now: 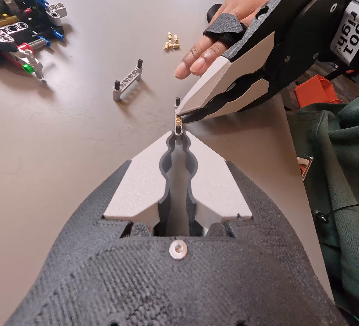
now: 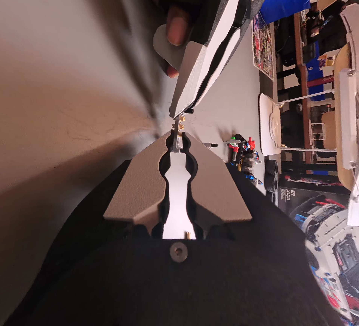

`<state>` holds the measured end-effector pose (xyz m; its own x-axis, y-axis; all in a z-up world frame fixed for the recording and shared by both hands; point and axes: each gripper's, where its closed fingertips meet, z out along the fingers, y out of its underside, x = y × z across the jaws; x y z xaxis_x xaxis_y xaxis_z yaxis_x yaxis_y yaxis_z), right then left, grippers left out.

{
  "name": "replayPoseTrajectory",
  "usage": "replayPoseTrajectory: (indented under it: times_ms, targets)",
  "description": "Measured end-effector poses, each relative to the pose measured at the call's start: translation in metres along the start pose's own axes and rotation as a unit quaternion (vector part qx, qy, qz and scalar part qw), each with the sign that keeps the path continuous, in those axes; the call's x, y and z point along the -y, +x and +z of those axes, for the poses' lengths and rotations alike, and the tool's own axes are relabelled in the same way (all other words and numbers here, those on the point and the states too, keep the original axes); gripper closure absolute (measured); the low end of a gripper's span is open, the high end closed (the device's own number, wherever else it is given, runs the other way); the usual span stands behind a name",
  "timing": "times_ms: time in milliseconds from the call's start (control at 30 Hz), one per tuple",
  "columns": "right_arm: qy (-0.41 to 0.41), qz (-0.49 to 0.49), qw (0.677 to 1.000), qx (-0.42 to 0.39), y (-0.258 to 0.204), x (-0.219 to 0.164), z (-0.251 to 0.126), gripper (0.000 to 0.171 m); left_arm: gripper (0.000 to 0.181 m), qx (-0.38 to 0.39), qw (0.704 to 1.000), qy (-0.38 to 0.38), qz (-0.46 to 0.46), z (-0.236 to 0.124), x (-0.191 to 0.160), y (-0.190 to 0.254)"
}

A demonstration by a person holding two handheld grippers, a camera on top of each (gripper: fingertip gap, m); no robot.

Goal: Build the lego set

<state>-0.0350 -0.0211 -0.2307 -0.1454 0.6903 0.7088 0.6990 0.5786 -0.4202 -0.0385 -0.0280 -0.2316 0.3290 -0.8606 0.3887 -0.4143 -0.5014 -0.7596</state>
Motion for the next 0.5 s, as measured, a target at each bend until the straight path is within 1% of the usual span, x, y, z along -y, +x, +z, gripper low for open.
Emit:
replayPoseTrajectory:
  times_ms: [133, 333, 367, 433, 500]
  targets:
    - [0.014, 0.027, 1.000, 0.007, 0.000, 0.002, -0.003, 0.165, 0.175, -0.021, 1.000, 0.008, -0.022, -0.001, 0.001, 0.003]
    - [0.062, 0.135, 0.988, 0.034, 0.006, 0.007, -0.013, 0.165, 0.175, -0.051, 0.997, 0.029, -0.040, -0.004, 0.007, 0.010]
    - [0.074, 0.148, 0.986, 0.035, 0.007, 0.010, -0.017, 0.163, 0.175, -0.046, 0.998, 0.028, -0.038, -0.004, 0.007, 0.009]
    - [0.088, 0.173, 0.980, 0.044, 0.009, 0.013, -0.023, 0.147, 0.175, -0.042, 0.998, 0.025, -0.034, -0.003, 0.005, 0.008]
    - [0.089, 0.190, 0.977, 0.046, 0.010, 0.012, -0.026, 0.145, 0.175, -0.041, 0.998, 0.025, -0.030, -0.003, 0.006, 0.008]
